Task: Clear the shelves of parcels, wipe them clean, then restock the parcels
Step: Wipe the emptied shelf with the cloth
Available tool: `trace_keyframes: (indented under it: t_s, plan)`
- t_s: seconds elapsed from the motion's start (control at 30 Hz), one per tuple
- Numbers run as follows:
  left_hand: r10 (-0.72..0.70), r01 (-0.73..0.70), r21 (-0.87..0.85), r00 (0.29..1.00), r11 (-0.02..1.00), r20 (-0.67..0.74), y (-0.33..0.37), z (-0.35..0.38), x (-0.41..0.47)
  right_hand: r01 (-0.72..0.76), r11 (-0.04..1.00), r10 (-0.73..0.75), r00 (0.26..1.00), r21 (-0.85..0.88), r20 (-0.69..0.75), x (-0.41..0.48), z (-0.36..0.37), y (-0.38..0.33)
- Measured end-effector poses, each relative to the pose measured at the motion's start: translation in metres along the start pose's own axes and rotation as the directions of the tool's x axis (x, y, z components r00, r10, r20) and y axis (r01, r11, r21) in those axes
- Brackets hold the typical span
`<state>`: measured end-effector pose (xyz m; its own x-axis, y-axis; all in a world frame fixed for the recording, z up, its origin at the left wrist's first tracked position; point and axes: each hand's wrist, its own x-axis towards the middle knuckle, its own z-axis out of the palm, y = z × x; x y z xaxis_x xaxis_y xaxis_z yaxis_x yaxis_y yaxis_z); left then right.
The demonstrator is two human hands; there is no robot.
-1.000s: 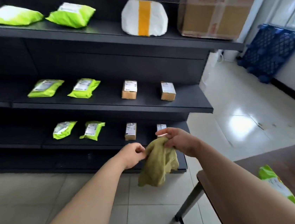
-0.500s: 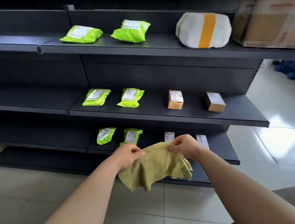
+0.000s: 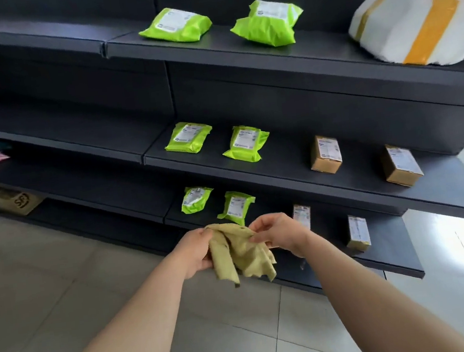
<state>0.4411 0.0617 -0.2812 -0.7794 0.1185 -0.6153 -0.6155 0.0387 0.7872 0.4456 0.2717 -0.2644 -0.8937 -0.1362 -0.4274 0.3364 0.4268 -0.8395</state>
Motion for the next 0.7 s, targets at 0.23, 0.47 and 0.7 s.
trace_keyframes:
  t_s: [0.23, 0.47, 0.7]
  plan:
    - [-0.048, 0.067, -0.308, 0.996, 0.949, 0.071, 0.043, -0.007, 0.039, -0.017, 0.997, 0.033, 0.972, -0.072, 0.233, 0.068, 0.001, -0.026]
    - [-0.013, 0.045, -0.420, 0.997, 0.907, 0.080, 0.074, -0.019, 0.085, -0.151, 0.988, 0.146, 0.976, 0.015, 0.160, 0.133, -0.001, -0.043]
    - [-0.085, 0.151, -0.480, 0.984, 0.864, 0.155, 0.072, -0.050, 0.122, -0.236, 0.887, 0.179, 0.968, 0.397, 0.174, 0.179, 0.028, -0.046]
